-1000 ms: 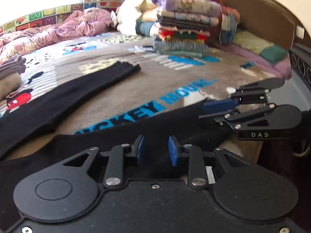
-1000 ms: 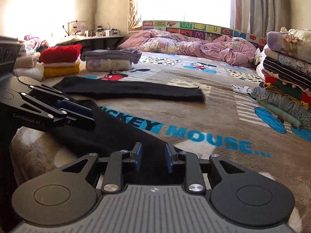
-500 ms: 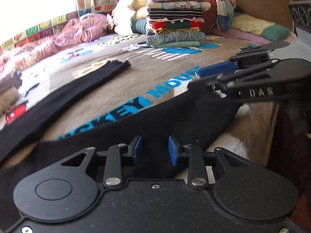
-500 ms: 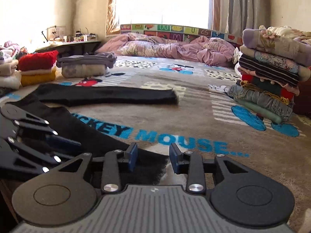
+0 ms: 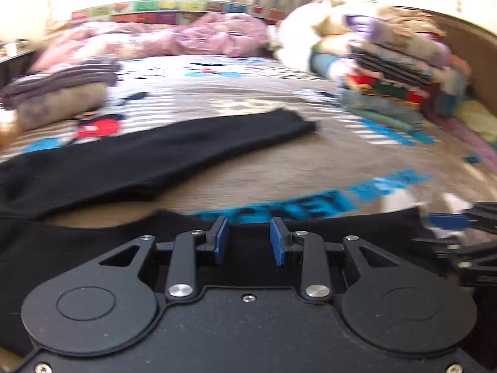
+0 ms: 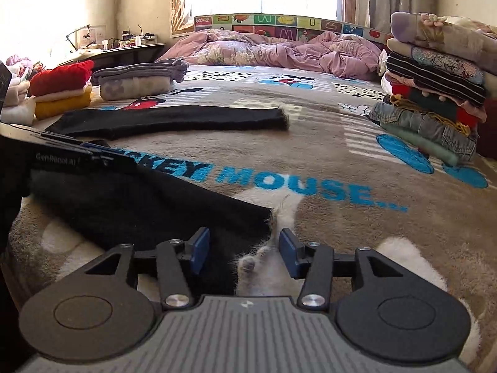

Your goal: Fold clothes

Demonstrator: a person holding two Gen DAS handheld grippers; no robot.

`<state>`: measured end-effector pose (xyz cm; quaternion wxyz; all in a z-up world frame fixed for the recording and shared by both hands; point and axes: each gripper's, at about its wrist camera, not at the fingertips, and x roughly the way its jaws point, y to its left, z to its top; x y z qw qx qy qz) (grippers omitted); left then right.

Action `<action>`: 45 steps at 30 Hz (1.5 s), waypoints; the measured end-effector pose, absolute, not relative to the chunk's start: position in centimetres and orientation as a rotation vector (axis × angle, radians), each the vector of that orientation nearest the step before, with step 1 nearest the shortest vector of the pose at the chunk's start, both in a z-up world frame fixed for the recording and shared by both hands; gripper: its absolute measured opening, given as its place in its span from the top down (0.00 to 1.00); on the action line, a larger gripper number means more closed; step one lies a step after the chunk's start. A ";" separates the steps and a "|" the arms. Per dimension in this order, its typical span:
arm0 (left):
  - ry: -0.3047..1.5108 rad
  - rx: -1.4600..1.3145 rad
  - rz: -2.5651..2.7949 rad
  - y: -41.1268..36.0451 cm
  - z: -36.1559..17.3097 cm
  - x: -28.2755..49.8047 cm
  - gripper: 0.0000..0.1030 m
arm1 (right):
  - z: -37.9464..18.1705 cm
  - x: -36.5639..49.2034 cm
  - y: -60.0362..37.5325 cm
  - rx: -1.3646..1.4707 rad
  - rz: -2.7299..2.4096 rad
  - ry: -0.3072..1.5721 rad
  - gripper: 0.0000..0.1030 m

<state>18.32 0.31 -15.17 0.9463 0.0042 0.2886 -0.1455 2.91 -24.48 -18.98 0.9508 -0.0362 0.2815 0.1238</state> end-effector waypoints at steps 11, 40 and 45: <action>0.546 -0.230 0.041 12.6 -13.4 16.4 0.66 | -18.5 2.2 -24.7 -0.070 0.207 0.552 0.51; 0.566 0.048 -0.265 -1.4 -15.2 11.1 0.63 | -17.6 -0.5 -22.9 -0.219 0.200 0.482 0.51; 0.531 0.055 -0.368 -0.7 -13.0 9.6 0.57 | -16.5 -2.6 -21.2 -0.316 0.280 0.394 0.51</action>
